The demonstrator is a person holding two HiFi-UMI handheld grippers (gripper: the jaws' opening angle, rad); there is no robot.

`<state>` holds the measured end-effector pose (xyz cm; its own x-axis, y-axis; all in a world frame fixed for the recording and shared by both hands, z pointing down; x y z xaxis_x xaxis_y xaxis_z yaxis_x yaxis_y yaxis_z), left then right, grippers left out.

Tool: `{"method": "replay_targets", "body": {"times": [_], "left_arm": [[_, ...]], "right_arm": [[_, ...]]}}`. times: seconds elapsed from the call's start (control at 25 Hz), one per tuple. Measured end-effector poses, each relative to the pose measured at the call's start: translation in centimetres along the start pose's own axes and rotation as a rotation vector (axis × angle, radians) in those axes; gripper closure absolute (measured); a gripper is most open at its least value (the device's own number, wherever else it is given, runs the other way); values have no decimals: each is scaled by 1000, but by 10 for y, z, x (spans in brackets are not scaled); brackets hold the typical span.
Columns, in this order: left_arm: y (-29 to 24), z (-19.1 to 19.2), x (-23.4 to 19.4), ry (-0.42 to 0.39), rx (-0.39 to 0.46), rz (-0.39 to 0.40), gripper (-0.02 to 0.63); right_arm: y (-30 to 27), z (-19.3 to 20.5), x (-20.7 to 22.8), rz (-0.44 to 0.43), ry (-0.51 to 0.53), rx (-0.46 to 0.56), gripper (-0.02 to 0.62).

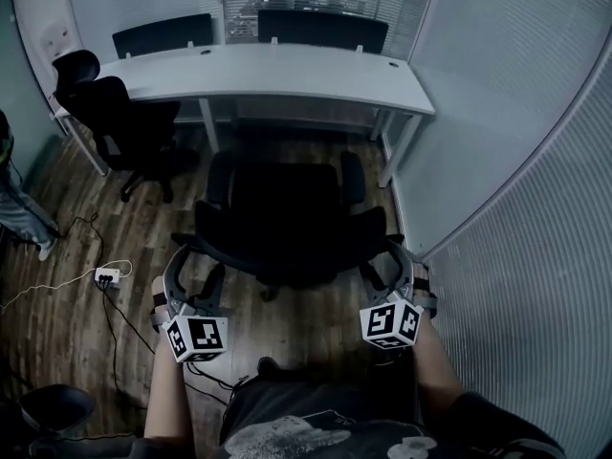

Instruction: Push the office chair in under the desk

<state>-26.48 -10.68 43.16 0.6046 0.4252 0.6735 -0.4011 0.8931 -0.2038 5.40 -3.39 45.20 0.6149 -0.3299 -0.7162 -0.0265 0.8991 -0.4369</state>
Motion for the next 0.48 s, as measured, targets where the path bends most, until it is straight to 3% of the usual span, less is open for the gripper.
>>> {"method": "replay_targets", "body": {"times": [0.32, 0.48], "left_arm": [[-28, 6, 11, -245, -31, 76, 290], [-42, 11, 16, -305, -67, 89, 288]], "right_arm": [[-26, -2, -2, -3, 100, -64, 333], [-37, -1, -1, -19, 142, -98, 333]]}}
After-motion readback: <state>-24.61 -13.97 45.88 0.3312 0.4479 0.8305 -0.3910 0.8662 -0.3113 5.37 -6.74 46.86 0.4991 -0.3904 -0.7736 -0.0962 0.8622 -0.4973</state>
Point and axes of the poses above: the fingertips, and each gripper's own axes: y backward along the fingers, x to its right, z out of its underside, the point moved 3 cm from there along y, backward along the fingers, and after that the axes turned 4 degrees about -z, right-handed, at the moved point
